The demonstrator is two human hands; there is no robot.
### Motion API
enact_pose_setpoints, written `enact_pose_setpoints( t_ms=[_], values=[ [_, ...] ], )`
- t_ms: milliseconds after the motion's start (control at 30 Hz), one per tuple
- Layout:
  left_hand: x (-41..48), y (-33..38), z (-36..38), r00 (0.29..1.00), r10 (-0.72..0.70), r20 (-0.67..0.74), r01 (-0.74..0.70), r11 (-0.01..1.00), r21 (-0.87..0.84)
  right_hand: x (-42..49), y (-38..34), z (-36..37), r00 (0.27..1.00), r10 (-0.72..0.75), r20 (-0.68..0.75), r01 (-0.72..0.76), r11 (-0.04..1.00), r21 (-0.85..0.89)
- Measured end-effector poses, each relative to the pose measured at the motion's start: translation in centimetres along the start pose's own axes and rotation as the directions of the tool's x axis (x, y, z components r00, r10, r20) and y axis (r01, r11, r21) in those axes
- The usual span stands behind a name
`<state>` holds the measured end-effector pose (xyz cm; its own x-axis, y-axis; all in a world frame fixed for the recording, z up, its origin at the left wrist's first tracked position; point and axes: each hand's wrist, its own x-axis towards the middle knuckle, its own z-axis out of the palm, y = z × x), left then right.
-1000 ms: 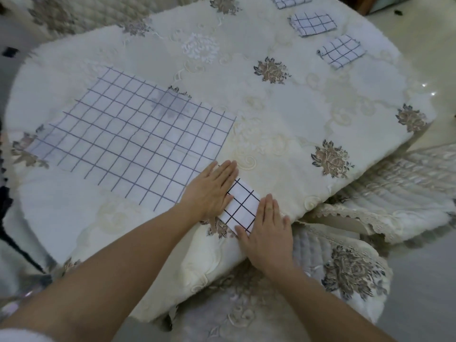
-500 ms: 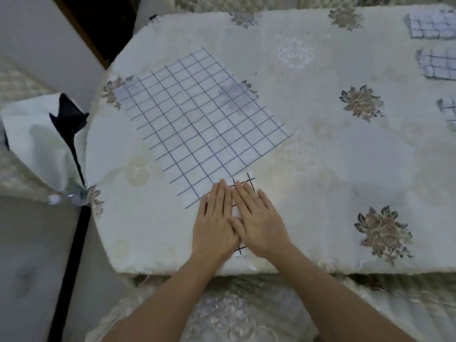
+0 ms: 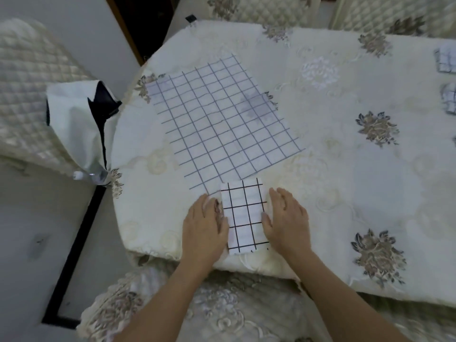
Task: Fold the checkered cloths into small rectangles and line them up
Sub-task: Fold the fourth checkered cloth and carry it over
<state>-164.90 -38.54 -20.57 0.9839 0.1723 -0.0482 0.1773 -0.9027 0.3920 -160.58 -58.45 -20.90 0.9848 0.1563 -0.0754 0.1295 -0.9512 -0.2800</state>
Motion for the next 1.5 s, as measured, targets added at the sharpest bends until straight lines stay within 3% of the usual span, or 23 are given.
enact_pose_setpoints(
  t_ms=[67,133,333,567,800,967,1167,1267,1367,1433,1500],
  values=[
    [-1.0,-0.1,-0.2,0.990,-0.128,-0.058,0.119,0.984,-0.132,0.0,-0.3,-0.8,0.987,0.139,-0.086,-0.125,0.981,0.149],
    [-1.2,0.2,-0.3,0.981,-0.192,-0.024,0.182,0.958,-0.223,0.3,-1.0,-1.4,0.966,0.258,-0.003,-0.247,0.929,0.276],
    [-0.8,1.1,-0.6,0.986,0.164,-0.030,-0.163,0.986,0.043,1.5,-1.9,-1.8,0.883,0.447,0.145,-0.467,0.806,0.362],
    [-1.2,0.3,-0.2,0.980,0.197,0.027,-0.199,0.974,0.110,2.6,-1.9,-1.7,0.807,0.521,0.278,-0.590,0.690,0.419],
    [-1.3,0.3,-0.6,0.976,0.206,0.069,-0.214,0.965,0.153,2.9,-2.5,-1.6,0.771,0.525,0.359,-0.636,0.626,0.452],
    [-1.3,0.3,-1.0,0.974,0.210,0.084,-0.221,0.962,0.163,2.9,-3.0,-2.6,0.833,0.407,0.376,-0.552,0.664,0.504],
    [-1.0,0.1,-1.1,0.972,0.214,0.097,-0.226,0.964,0.137,1.2,-3.3,-2.6,0.861,0.311,0.403,-0.509,0.547,0.664],
    [-0.7,0.0,-1.1,0.981,0.150,0.121,-0.152,0.988,0.011,0.4,-3.7,-2.3,0.876,0.328,0.353,-0.480,0.527,0.701],
    [0.1,0.3,-2.3,0.981,-0.026,0.191,0.090,0.938,-0.334,-0.2,-4.5,-3.0,0.898,0.304,0.318,-0.434,0.496,0.752],
    [1.1,0.5,-2.9,0.938,-0.188,0.290,0.324,0.769,-0.551,-0.5,-5.0,-4.2,0.904,0.291,0.312,-0.415,0.429,0.802],
    [2.0,1.0,-3.8,0.836,-0.279,0.473,0.546,0.519,-0.658,-0.9,-5.3,-5.5,0.901,0.313,0.300,-0.402,0.344,0.848]
  ],
)
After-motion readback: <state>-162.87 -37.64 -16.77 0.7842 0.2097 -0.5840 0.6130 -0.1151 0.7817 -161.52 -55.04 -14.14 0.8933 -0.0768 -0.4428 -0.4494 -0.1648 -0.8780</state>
